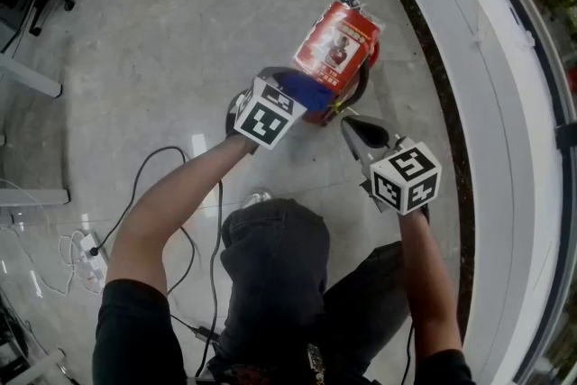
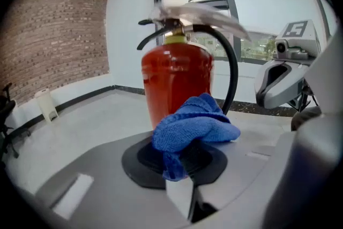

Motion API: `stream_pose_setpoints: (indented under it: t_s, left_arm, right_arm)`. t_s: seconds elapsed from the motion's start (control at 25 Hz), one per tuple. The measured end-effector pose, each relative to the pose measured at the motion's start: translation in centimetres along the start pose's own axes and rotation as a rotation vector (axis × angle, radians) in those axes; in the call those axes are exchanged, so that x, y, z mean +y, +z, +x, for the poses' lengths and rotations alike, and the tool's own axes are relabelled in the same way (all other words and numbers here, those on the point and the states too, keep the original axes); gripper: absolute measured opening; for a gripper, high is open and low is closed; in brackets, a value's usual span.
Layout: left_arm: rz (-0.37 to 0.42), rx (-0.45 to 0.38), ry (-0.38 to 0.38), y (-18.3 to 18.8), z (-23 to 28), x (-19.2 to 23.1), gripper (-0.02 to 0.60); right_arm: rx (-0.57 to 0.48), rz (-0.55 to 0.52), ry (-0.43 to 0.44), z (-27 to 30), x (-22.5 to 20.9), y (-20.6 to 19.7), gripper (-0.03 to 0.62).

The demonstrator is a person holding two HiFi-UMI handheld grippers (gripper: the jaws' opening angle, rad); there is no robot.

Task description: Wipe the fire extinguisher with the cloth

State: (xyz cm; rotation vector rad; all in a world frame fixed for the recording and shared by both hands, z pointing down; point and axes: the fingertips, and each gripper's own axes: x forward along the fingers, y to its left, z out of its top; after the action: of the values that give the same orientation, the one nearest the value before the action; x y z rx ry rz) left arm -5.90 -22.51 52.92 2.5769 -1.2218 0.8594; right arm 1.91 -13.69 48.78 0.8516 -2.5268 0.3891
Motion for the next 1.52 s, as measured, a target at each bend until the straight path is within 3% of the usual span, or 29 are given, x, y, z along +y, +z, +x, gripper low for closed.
stream_pose_setpoints:
  t_s: [0.2, 0.36, 0.52, 0.76, 0.92, 1.16, 1.52]
  left_arm:
    - [0.033, -0.069, 0.012, 3.9, -2.6, 0.8, 0.051]
    - [0.055, -0.077, 0.000, 5.2, -3.5, 0.7, 0.051]
    - [0.066, -0.057, 0.000, 5.3, -4.0, 0.8, 0.051]
    - [0.061, -0.057, 0.001, 5.6, -4.2, 0.8, 0.051]
    - [0.065, -0.076, -0.002, 6.0, -4.7, 0.7, 0.051]
    - [0.079, -0.099, 0.005, 6.7, -5.1, 1.3, 0.051]
    - [0.074, -0.146, 0.019, 9.4, -6.0, 2.7, 0.051]
  right_arm:
    - [-0.103, -0.007, 0.038, -0.8, 1.3, 5.6, 0.028]
    - [-0.142, 0.121, 0.061, -0.9, 1.5, 7.5, 0.137]
    - [-0.161, 0.264, 0.051, -0.2, 0.6, 8.4, 0.138]
    - [-0.174, 0.362, 0.038, 0.3, 0.0, 8.5, 0.138]
    - [-0.221, 0.441, 0.063, 0.0, 0.1, 9.3, 0.038]
    - [-0.209, 0.397, 0.063, -3.0, -1.1, 9.9, 0.012]
    - [-0.115, 0.326, -0.033, -5.6, -5.5, 8.1, 0.011]
